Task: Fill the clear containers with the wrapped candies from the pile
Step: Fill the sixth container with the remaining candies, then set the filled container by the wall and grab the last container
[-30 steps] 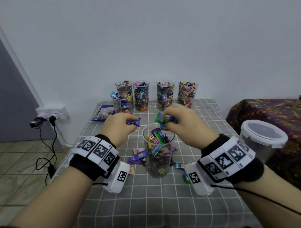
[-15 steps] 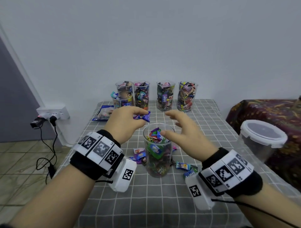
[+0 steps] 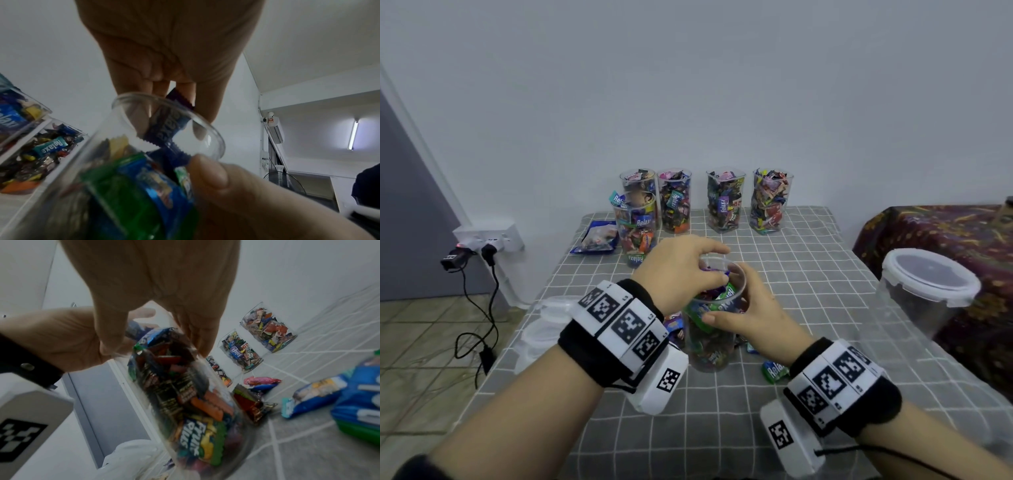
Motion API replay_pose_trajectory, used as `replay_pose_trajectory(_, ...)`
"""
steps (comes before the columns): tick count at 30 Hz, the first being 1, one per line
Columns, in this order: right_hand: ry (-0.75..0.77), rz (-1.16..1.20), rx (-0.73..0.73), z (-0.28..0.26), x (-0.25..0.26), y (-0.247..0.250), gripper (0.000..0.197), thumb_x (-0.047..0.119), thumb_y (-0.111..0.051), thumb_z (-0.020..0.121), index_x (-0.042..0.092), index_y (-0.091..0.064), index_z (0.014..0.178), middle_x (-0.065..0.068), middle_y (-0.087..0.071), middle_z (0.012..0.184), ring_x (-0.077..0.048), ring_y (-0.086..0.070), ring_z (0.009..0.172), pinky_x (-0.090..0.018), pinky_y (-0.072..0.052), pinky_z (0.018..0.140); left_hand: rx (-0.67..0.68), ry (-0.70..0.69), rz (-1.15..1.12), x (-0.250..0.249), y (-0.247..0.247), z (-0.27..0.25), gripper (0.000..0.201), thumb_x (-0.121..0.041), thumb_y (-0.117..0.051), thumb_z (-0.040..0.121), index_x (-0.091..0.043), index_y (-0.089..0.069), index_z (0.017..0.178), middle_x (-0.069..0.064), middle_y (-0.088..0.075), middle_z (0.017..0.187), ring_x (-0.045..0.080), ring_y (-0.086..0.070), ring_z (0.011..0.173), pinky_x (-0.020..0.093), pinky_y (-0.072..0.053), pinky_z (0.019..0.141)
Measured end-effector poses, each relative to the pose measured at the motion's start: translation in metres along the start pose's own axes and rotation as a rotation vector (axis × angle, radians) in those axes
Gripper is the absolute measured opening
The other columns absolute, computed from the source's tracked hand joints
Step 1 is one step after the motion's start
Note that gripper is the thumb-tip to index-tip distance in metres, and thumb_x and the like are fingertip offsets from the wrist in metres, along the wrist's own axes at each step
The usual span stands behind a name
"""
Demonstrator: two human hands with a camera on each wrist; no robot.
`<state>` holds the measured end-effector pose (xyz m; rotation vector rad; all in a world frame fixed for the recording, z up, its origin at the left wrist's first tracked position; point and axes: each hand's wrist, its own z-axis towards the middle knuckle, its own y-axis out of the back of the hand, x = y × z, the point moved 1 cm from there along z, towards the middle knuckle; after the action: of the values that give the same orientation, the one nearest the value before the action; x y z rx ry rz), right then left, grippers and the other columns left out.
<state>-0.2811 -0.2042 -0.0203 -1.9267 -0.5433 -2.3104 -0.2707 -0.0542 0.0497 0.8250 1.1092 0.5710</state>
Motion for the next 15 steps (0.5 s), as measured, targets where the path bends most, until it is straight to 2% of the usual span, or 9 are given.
replay_pose_trajectory(3,0.006,-0.011,-0.006,0.000,-0.002,0.001,0.061,0.014,-0.079,0.074,0.037,-0.041,0.115,0.008,-0.059,0.116,-0.005,-0.060,0.108,-0.027,-0.050,0.093,-0.079,-0.002,-0.129,0.000,0.001,-0.003,0.038,-0.034,-0.071,0.080,-0.033,-0.063,0.117,-0.009,-0.063,0.112,0.004,-0.058,0.101,0.028,-0.048,0.089)
replay_pose_trajectory(5,0.011,-0.004,-0.006,-0.001,-0.003,0.001,0.061,0.012,-0.078,0.075,0.034,-0.040,0.117,0.009,-0.058,0.115,0.001,-0.060,0.104,-0.018,-0.049,0.088,-0.163,-0.015,-0.198,0.004,0.001,-0.005,0.035,-0.034,-0.071,0.080,-0.033,-0.064,0.114,-0.011,-0.063,0.108,0.002,-0.059,0.099,0.030,-0.049,0.091)
replay_pose_trajectory(7,0.004,0.002,-0.007,-0.002,0.000,0.001,0.063,0.009,-0.076,0.076,0.030,-0.037,0.121,0.016,-0.055,0.112,0.014,-0.058,0.096,-0.006,-0.045,0.079,-0.256,-0.025,-0.264,0.011,0.000,-0.008,0.038,-0.036,-0.071,0.079,-0.033,-0.063,0.116,-0.013,-0.062,0.111,0.001,-0.058,0.100,0.035,-0.049,0.092)
replay_pose_trajectory(9,-0.009,-0.017,-0.010,-0.004,-0.001,0.001,0.062,0.009,-0.075,0.077,0.031,-0.038,0.121,0.021,-0.053,0.112,0.018,-0.056,0.094,-0.004,-0.044,0.078,-0.277,-0.012,-0.306,0.018,-0.005,-0.012,0.054,-0.045,-0.071,0.076,-0.034,-0.055,0.126,-0.013,-0.055,0.122,0.004,-0.054,0.109,0.037,-0.047,0.097)
replay_pose_trajectory(11,-0.014,-0.057,-0.011,-0.009,-0.003,0.004,0.060,0.013,-0.076,0.077,0.031,-0.042,0.123,0.016,-0.057,0.118,0.010,-0.057,0.103,-0.015,-0.047,0.089,-0.197,0.038,-0.317,0.025,-0.016,-0.016,0.085,-0.064,-0.068,0.064,-0.037,-0.037,0.139,-0.012,-0.044,0.136,0.008,-0.043,0.124,0.037,-0.039,0.105)
replay_pose_trajectory(12,-0.027,-0.108,-0.019,-0.013,-0.006,0.007,0.063,0.018,-0.077,0.077,0.029,-0.041,0.129,0.012,-0.054,0.127,0.008,-0.054,0.110,-0.018,-0.045,0.093,-0.146,0.067,-0.342,0.028,-0.022,-0.017,0.099,-0.070,-0.065,0.057,-0.038,-0.028,0.143,-0.010,-0.037,0.143,0.008,-0.037,0.130,0.038,-0.035,0.108)
replay_pose_trajectory(13,-0.054,-0.184,-0.028,-0.016,-0.008,0.011,0.070,0.024,-0.076,0.078,0.027,-0.037,0.136,0.009,-0.048,0.137,0.007,-0.048,0.117,-0.019,-0.041,0.098,-0.107,0.096,-0.400,0.031,-0.029,-0.018,0.109,-0.072,-0.065,0.052,-0.038,-0.020,0.146,-0.008,-0.032,0.148,0.008,-0.033,0.133,0.037,-0.033,0.109)
replay_pose_trajectory(15,-0.147,-0.356,-0.056,-0.024,-0.014,0.021,0.086,0.034,-0.073,0.079,0.022,-0.022,0.147,0.003,-0.029,0.152,-0.004,-0.031,0.134,-0.026,-0.029,0.108,-0.077,0.140,-0.562,0.036,-0.038,-0.018,0.123,-0.069,-0.070,0.044,-0.037,-0.011,0.148,-0.004,-0.030,0.150,0.007,-0.033,0.134,0.033,-0.036,0.107)
